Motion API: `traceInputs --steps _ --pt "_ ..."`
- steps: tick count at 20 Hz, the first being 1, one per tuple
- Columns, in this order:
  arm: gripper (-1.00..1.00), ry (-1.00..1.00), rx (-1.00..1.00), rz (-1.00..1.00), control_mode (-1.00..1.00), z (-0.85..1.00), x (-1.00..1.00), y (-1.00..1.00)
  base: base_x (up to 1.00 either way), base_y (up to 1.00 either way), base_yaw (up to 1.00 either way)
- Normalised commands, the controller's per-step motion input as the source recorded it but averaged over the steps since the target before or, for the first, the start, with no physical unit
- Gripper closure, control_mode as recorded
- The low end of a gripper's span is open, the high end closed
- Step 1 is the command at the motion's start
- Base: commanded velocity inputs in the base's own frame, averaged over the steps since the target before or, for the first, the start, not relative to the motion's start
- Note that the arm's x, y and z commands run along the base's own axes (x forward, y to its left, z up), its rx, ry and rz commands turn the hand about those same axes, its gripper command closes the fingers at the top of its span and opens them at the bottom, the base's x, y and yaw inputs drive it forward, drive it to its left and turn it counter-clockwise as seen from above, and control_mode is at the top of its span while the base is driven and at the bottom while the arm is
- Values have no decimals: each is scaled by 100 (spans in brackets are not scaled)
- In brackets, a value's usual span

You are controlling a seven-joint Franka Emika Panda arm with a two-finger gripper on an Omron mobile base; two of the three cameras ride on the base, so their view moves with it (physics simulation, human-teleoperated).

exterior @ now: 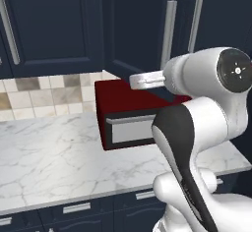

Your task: Open the cabinet and move the ladle to the pot. Then close the cabinet.

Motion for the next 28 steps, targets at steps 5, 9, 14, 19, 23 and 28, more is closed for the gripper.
traceInputs --steps 5,9,14,19,23,28 --pt "-100 1 5 -1 -100 0 -57 -99 0 0 0" --pt "-100 5 19 0 -100 0 -4 -100 0 0 0" --pt "-100 2 41 3 -100 0 72 -92 0 0 0" --pt "-100 1 43 10 -100 0 100 -33 0 0 0" --pt "-100 7 32 12 -100 -3 100 8 0 0 0" --pt "-100 11 28 13 -100 0 100 20 0 0 0"
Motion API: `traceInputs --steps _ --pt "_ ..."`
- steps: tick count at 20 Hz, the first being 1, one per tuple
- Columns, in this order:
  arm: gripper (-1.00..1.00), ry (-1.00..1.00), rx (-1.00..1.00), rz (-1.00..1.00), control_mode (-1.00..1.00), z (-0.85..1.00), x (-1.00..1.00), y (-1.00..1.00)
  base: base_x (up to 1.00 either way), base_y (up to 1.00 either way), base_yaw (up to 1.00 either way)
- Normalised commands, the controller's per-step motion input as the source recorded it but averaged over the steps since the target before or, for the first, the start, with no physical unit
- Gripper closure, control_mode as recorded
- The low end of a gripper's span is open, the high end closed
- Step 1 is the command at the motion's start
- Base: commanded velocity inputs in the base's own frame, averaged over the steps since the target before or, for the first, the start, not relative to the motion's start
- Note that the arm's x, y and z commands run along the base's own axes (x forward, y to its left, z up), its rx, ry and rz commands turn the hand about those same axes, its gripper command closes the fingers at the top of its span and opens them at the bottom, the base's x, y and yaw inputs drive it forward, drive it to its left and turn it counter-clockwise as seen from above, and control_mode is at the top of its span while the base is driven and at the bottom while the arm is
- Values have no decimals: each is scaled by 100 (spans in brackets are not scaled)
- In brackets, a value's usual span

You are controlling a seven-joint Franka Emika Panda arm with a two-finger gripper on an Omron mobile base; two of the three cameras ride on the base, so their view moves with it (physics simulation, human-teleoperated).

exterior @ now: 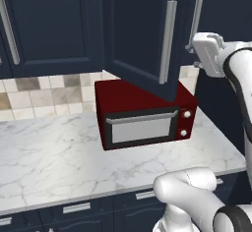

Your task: Open the cabinet and move the ladle to the pot. Then close the cabinet.

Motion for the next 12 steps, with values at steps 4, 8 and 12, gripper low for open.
traceInputs --steps 4,8,12 --pt "-100 14 22 16 -100 -2 98 45 0 0 0" --pt "-100 15 20 23 -100 -6 84 51 0 0 0" --pt "-100 6 13 27 -100 -11 23 59 0 0 0"
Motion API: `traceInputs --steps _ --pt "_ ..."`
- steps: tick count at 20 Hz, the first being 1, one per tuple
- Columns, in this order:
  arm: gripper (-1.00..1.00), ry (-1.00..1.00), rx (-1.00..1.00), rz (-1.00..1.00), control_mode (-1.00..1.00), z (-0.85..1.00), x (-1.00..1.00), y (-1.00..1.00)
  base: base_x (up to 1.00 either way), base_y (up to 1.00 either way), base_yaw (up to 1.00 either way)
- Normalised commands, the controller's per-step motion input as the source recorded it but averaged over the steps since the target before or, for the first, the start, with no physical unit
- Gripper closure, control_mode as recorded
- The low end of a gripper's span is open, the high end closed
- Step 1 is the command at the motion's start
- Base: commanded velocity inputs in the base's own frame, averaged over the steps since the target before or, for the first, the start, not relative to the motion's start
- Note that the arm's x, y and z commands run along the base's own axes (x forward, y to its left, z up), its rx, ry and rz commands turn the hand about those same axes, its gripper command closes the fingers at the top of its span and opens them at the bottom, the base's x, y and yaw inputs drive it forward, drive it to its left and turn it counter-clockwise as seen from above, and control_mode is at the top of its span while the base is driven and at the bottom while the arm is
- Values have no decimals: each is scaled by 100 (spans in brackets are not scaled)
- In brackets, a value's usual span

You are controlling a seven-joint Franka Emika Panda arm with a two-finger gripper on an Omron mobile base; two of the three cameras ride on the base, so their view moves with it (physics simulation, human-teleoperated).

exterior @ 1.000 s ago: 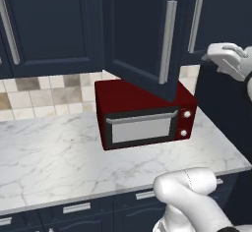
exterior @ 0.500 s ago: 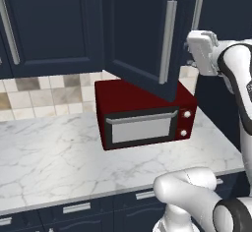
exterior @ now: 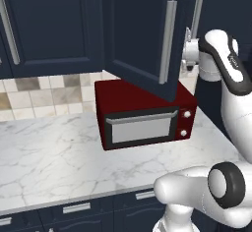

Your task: Open the cabinet and move the ladle to the pot. Then close the cabinet.

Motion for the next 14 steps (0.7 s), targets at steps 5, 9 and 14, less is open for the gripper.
traceInputs --steps 5,9,14 --pt "-100 0 3 24 -100 -6 -20 75 0 0 0" --pt "-100 -6 0 21 -100 -6 -47 80 0 0 0" --pt "-100 -19 -1 18 -100 -6 -73 96 0 0 0"
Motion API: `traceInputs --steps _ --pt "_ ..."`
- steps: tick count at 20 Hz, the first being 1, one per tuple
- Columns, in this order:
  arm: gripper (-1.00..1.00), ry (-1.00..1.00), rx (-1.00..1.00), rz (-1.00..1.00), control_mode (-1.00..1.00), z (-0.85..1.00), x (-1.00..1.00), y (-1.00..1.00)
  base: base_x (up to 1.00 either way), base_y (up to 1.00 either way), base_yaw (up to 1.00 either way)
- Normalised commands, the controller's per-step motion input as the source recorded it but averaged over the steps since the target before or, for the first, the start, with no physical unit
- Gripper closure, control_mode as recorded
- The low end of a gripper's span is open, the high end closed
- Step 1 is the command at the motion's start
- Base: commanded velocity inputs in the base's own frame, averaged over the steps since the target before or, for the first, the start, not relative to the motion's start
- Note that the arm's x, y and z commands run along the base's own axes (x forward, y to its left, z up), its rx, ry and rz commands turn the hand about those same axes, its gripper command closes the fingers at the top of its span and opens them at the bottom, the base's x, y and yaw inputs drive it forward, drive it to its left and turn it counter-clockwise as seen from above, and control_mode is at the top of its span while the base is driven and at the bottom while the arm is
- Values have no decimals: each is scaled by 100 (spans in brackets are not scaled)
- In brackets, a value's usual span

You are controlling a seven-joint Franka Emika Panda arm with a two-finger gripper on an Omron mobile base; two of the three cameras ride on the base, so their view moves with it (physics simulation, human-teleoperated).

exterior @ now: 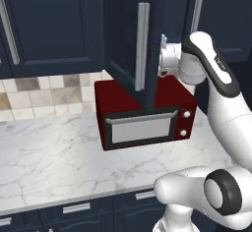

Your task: Open the cabinet and move the ladle to the pot. Then close the cabinet.

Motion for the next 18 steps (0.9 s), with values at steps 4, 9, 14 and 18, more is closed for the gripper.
traceInputs --steps 4,9,14,18 --pt "-100 -24 -3 14 -100 -3 -77 100 0 0 0" --pt "-100 -28 -7 -1 -100 5 -27 5 0 0 0" --pt "-100 -24 -27 -23 -100 11 0 -88 0 0 0" --pt "-100 -22 -31 -34 -100 27 0 -53 0 0 0"
